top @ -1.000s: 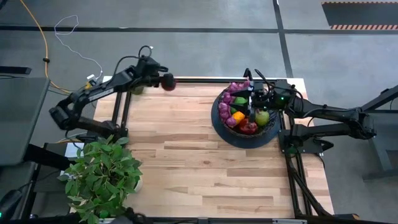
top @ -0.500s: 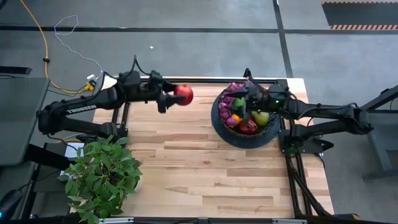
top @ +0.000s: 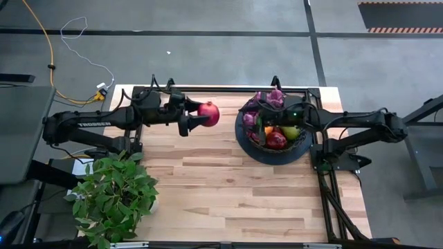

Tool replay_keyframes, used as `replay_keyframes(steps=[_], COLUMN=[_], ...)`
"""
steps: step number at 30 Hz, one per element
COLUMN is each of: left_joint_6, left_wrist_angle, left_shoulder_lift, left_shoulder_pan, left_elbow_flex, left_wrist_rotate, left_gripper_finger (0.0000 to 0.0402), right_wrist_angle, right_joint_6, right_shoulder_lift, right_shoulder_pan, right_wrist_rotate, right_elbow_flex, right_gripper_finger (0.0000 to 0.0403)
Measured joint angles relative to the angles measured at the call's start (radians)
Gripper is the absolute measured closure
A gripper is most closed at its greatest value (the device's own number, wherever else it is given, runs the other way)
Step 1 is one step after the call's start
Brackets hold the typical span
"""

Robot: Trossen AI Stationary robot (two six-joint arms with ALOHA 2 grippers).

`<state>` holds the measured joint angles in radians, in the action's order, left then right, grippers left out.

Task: Build produce basket
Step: Put the red pomegranate into the black wire basket

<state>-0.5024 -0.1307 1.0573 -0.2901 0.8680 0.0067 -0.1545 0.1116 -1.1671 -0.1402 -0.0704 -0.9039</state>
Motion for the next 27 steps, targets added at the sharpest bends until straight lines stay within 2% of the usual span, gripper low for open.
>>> replay_keyframes(steps=[7,13,24,27], left_joint_6=[-0.029,-0.045,-0.099,-0.118], left_wrist_angle=[-0.002,-0.003,-0.114,-0.115], left_shoulder_lift=[-0.001,-0.001,0.033,0.049], left_shoulder_pan=[-0.010,-0.011,0.008,0.018], left_elbow_flex=[0.000,0.000,0.000,0.000], left_wrist_rotate=[-0.004,0.004,0.026,0.026], left_gripper_finger=[0.0041,0.0041,0.0041,0.0041], right_wrist_angle=[-0.016,-0.044,-0.035,-0.036], right_joint_6=[-0.014,-0.185,-0.110,-0.106], right_shoulder_lift=[0.000,0.002,0.001,0.001], right_shoulder_pan=[0.009,0.010,-0.006,-0.004], right_wrist_rotate=[0.000,0.000,0.016,0.030], right_elbow_flex=[0.000,-0.001,-0.001,-0.001], right_gripper_finger=[0.0148,0.0148,0.0148,0.0134])
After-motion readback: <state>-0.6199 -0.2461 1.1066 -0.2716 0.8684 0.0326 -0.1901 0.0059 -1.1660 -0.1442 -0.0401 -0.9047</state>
